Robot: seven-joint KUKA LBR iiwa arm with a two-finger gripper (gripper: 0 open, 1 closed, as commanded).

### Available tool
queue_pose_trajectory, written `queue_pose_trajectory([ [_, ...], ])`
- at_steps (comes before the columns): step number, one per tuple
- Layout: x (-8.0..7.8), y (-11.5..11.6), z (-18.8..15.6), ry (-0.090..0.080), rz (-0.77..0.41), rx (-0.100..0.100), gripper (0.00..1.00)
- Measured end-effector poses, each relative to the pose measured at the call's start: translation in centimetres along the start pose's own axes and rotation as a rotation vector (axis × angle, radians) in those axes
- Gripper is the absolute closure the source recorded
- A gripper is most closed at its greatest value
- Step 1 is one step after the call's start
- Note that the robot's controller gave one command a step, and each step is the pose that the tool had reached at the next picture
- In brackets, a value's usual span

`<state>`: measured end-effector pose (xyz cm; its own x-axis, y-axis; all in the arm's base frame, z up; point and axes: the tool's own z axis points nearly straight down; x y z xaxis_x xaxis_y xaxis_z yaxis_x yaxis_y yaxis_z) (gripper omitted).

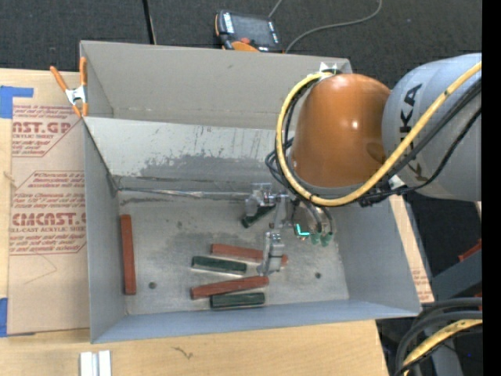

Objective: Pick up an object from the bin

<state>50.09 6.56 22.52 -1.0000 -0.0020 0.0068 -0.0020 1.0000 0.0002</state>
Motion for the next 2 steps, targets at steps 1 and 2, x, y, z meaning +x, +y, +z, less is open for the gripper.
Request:
queue_pose_trajectory([
  [1, 1.50, 1.93, 15.46, -0.009, -0.059, -0.002, 0.00],
  [2, 0.96, 1.94, 14.71, -0.025, -0.057, -0.004, 1.00],
])
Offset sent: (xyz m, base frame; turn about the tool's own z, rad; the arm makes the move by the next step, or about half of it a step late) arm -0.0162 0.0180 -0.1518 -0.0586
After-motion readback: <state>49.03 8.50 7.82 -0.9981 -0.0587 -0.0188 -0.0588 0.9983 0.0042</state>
